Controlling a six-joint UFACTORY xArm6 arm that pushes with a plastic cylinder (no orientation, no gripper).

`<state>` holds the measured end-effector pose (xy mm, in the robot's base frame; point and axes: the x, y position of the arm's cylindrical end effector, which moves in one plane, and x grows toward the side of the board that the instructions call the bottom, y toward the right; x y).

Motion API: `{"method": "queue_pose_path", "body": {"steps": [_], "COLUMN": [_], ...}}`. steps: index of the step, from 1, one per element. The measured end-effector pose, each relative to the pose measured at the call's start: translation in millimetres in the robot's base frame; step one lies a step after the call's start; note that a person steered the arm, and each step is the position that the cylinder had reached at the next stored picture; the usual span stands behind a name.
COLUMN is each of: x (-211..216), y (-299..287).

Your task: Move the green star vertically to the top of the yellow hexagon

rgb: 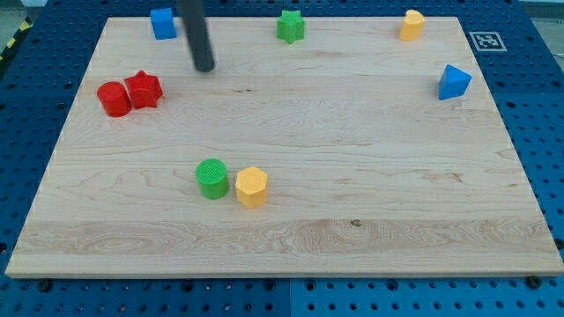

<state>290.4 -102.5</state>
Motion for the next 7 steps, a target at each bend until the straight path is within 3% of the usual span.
{"method": "queue_pose_path", "body": {"steps": [1, 3, 7], "x": [-37, -99, -97], "y": [30, 35, 131]}}
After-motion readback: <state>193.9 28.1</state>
